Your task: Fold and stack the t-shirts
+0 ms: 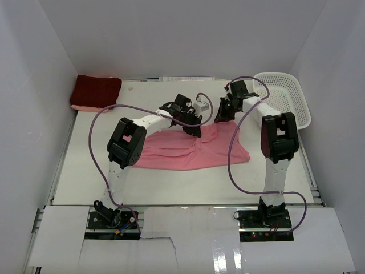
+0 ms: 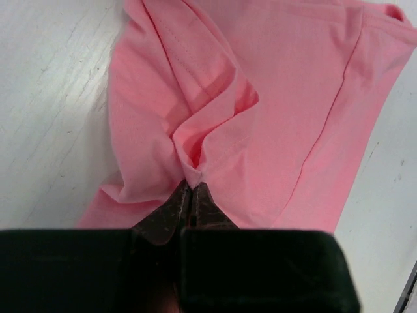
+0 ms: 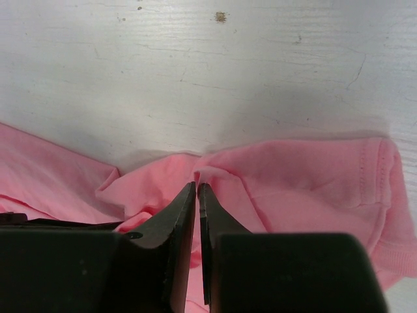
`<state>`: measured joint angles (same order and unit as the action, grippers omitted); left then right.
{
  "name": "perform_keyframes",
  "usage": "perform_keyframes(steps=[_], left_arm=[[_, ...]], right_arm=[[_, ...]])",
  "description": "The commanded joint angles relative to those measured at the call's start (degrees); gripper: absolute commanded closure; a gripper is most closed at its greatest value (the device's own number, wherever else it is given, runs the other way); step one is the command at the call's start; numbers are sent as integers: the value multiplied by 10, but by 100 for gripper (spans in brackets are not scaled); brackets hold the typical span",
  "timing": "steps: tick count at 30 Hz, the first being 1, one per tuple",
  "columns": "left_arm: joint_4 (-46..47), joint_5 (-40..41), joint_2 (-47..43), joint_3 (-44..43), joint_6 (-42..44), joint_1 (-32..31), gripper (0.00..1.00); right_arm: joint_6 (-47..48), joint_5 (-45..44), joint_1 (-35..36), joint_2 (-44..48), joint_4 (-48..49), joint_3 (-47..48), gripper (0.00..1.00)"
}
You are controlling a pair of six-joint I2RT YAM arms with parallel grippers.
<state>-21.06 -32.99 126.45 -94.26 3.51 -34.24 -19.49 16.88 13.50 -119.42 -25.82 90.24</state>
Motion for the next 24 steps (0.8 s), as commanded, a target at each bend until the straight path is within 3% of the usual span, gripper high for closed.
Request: perform_keyframes(steps=[1,24], left_arm=[[0,-4,-8,-22,5,-1,98],[28,78,-70,22,-12,14,99]], right_arm=[[4,2,-5,-2,-6,22,87],[-13,-5,-20,-35,-14,72,92]])
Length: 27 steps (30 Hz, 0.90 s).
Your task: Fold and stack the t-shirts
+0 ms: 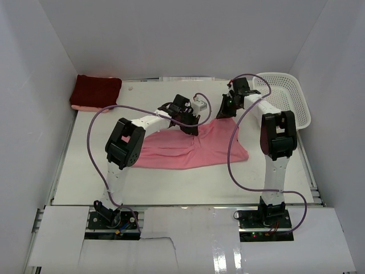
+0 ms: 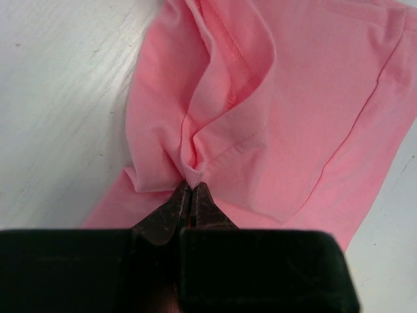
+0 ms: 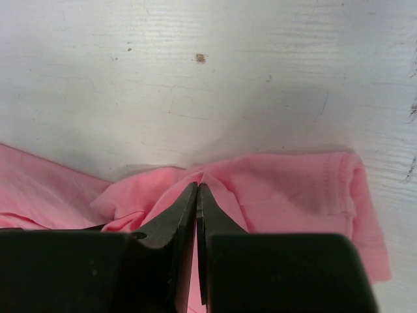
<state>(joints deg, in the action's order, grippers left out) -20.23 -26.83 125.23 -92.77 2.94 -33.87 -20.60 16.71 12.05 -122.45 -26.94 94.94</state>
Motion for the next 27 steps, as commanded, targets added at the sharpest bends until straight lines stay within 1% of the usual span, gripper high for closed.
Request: perform_keyframes(steps=[1,7,8,9,10,11,13,19,23,24,26,27], left_arm=[[22,19,-64,11,-9,14,99],[46,34,-89,38,-20,28,99],[50,36,-95,41,-21,28,99],[52,36,-97,44,-21,29,98],[52,36,-96,44,-21,29,98],[51,36,-96,44,-21,29,98],[52,33,-93,41,-21,30,98],[48,30,-79,35,-24,30,97],[38,24,-66,17,-25,30,87],[35,22,-57,12,-25,30,76],[25,23,-49,-2,-25,30,62],[21,24,-46,-7,-24,30,52]], right_arm=[[-2,-3,-6,-6,-2,26,92],[-2,10,-8,-22,-1,39,92],[-1,15,-8,-24,0,45,89],[-1,30,-8,-28,4,47,79],[-1,40,-8,-31,7,49,60],[1,46,-9,-32,18,50,55],[5,52,-8,-27,22,48,48],[21,41,-9,29,41,5,48],[33,42,-6,92,34,-47,48],[35,33,-5,123,26,-71,48],[46,19,1,152,9,-91,48],[50,18,3,178,4,-101,48]])
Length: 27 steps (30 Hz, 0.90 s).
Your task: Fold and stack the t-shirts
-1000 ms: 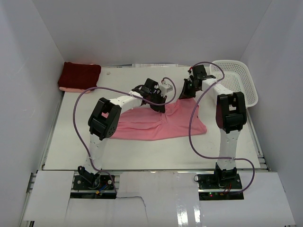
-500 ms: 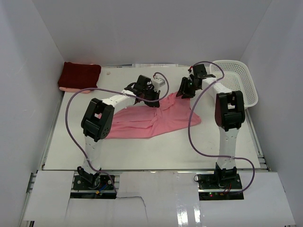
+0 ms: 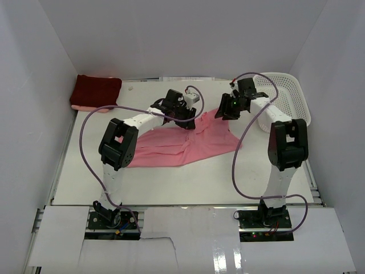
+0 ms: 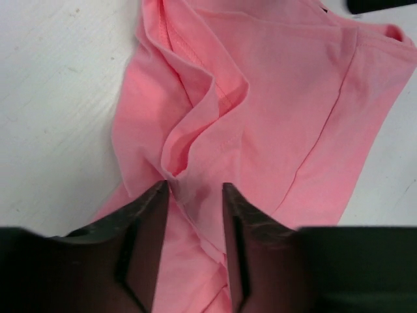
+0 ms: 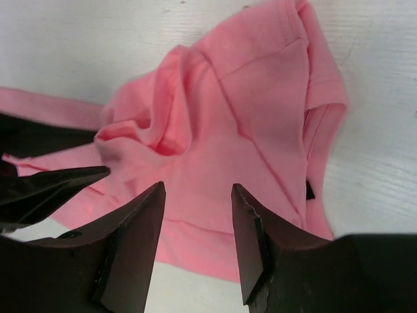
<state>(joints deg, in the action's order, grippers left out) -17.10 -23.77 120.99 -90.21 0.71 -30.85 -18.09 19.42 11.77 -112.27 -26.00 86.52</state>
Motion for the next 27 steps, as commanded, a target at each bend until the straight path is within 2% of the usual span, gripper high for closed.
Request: perform_keyframes(steps=[1,8,15,23,27], left_arm=[[-10,-4,1,-34,-10,0,47],[11,57,-19,-31,-33,0,46],[16,194,-69,1,-55,13,46],[-6,284,-167,93,-109,83,46],[-36,323,-207,128,-115,101,46]], right_arm=[[31,-10,11,89,-16,-38,49],[43,-39,28,148,-39,-128,51],[46,-51,29,151,-13,-212,52],[51,-78,30,126,-4,-226,55],[53,-86,31,100,-2,-221,92]])
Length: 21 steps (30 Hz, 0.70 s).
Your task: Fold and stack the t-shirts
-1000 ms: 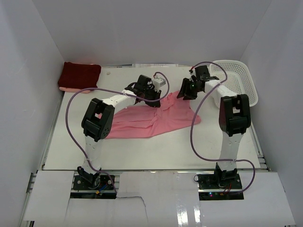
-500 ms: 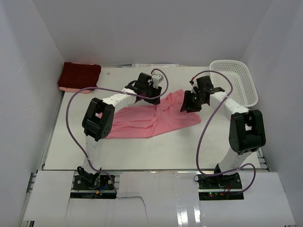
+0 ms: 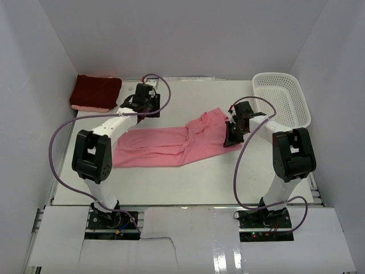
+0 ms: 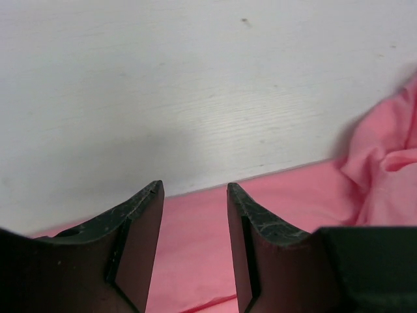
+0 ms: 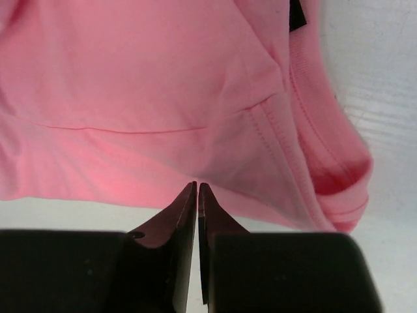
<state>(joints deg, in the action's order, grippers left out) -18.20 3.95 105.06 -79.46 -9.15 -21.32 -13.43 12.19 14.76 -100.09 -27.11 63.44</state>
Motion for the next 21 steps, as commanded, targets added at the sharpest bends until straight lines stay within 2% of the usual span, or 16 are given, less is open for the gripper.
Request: perform_keyframes(steps=[1,11,15,21], left_arm=[[-37,50,-61,28,-17,10,46],[-47,51,-81,137,-47,22,48],[-46,27,-78,138,-43,23,48],[-49,40,-46,133,-40,26,48]], right_arm=[[8,-17,1,-32,11,12,92],[9,-35,0,-97,4,68,92],[10,-47,-8,-139,-4,120,92],[-3,-38,-30,-227,-23,232,92]])
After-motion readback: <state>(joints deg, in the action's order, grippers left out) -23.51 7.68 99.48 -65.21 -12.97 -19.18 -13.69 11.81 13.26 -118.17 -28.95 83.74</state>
